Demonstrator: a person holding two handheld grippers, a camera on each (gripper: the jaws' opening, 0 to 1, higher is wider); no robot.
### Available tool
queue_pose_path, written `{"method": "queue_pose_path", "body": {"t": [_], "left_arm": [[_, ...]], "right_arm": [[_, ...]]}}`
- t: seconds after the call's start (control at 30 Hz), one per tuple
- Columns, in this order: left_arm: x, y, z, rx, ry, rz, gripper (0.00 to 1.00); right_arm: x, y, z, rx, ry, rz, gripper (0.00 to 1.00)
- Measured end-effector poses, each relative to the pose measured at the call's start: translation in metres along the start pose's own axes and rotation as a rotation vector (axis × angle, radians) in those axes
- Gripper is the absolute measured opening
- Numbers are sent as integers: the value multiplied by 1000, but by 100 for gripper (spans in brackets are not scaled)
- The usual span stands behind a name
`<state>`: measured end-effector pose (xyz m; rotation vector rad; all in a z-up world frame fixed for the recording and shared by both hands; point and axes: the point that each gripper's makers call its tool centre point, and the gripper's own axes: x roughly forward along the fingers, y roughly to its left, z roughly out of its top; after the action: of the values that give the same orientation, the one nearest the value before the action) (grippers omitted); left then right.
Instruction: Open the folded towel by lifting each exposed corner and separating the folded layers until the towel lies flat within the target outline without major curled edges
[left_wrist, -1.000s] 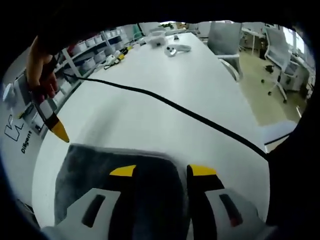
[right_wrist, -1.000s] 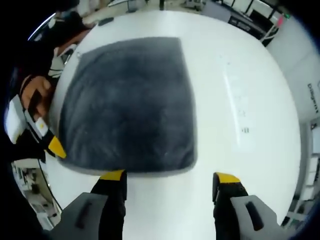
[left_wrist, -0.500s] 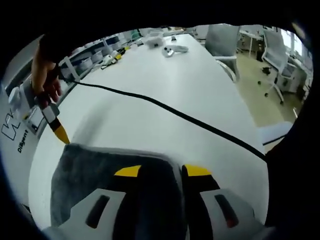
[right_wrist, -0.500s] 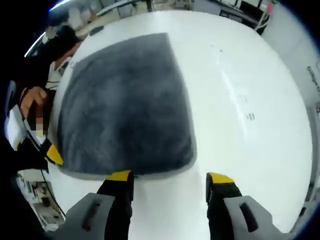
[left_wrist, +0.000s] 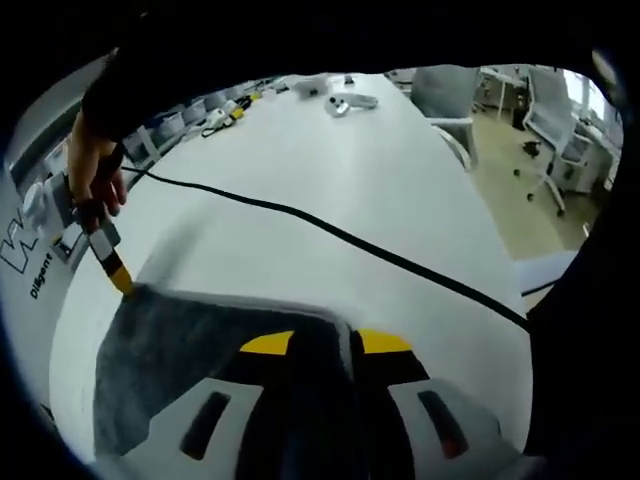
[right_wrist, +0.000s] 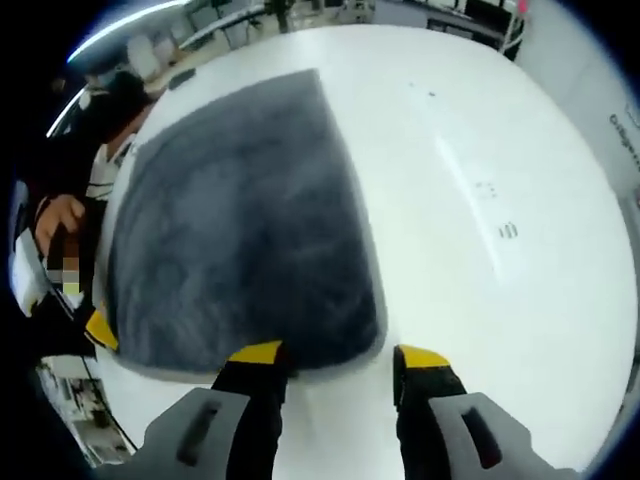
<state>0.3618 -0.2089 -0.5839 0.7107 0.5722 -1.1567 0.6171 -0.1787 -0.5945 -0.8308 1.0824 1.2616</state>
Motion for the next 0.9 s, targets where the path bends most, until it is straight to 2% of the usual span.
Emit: {"method": "queue_pose_path", "body": {"t": [0.1, 0.2, 0.3, 0.4, 0.9], "left_arm": [[-2, 2, 0, -7, -2, 5, 19], [-2, 4, 0, -16, -7, 8, 18], [-3, 4, 1, -20, -11, 7, 17], [-3, 3, 1, -24, -15, 2, 16], [-23, -2, 12, -37, -33, 7, 12]], "right_arm": [[2, -5, -1, 33, -4, -5, 38], [4, -4, -7, 51, 20, 12, 38], [7, -8, -5, 88, 5, 5, 38], [10, -7, -5, 82, 9, 7, 37], [-8, 10, 1, 67, 23, 3, 24]]}}
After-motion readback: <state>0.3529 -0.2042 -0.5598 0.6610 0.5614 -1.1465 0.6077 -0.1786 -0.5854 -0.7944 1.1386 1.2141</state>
